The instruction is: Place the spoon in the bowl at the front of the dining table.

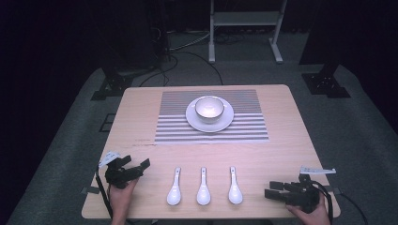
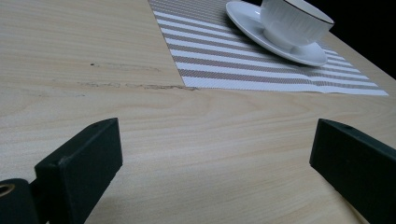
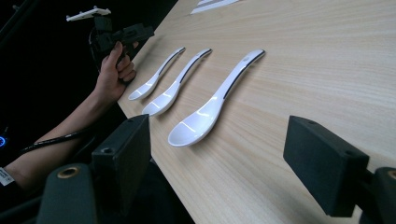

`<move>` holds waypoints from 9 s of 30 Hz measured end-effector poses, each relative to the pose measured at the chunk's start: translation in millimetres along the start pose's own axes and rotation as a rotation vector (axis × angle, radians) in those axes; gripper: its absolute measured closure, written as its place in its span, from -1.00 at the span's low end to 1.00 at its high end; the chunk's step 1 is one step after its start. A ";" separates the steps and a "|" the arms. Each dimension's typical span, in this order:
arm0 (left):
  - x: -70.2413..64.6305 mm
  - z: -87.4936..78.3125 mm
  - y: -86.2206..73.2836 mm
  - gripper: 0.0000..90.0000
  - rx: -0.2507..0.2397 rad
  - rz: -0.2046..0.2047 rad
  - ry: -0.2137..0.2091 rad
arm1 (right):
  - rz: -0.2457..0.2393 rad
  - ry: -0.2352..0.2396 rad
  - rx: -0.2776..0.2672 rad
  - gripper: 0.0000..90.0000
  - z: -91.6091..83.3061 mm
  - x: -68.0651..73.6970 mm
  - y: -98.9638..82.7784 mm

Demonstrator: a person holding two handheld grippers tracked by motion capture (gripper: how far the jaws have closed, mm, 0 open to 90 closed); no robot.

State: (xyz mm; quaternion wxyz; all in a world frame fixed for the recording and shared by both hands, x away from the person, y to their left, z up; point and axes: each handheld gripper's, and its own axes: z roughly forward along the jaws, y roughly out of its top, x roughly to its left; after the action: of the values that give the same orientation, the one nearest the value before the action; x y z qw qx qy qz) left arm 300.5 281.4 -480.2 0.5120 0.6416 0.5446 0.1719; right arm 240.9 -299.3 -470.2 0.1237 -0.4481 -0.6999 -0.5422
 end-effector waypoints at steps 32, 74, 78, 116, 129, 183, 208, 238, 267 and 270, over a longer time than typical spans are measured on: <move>0.2 0.3 0.2 -0.98 0.001 0.002 -0.009 | 0.005 0.044 0.097 -0.50 53.3 5.7 26.1; 0.0 0.2 0.2 -0.98 0.002 0.004 -0.011 | 0.024 0.015 0.153 -0.47 87.8 4.3 46.8; -0.1 0.2 0.2 -0.98 0.002 0.004 -0.011 | 0.014 0.001 0.158 -0.43 91.3 5.1 48.4; 0.0 0.2 0.2 -0.98 0.002 0.004 -0.011 | 0.066 -0.115 0.164 -0.09 112.5 -7.2 55.5; 0.2 -0.3 0.2 -0.98 -0.004 0.000 -0.012 | 0.079 -0.145 0.150 0.08 115.8 -8.9 55.2; 0.8 -0.1 0.6 -0.98 -0.004 -0.001 -0.013 | 0.059 -0.198 0.208 0.88 105.3 1.3 65.8; 0.6 0.2 0.6 -0.98 -0.003 0.002 -0.010 | 0.114 -0.012 0.055 0.88 76.4 4.5 77.5; 0.9 -0.2 0.5 -0.98 -0.004 -0.002 -0.013 | 0.124 -0.026 0.030 0.88 89.4 -1.9 122.9; 1.6 -0.7 0.5 -0.98 -0.007 -0.006 -0.018 | 0.129 -0.028 -0.031 0.87 116.5 -6.2 169.1; 1.5 -0.6 0.5 -0.98 -0.007 -0.006 -0.018 | 0.130 -0.029 -0.036 0.87 120.3 -7.9 174.1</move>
State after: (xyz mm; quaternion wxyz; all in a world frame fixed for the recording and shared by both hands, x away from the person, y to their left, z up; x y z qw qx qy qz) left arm 300.8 283.1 -480.0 0.5195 0.6397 0.5414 0.1666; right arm 415.6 -196.8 -408.4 0.1405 -0.5026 -0.6613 -0.5388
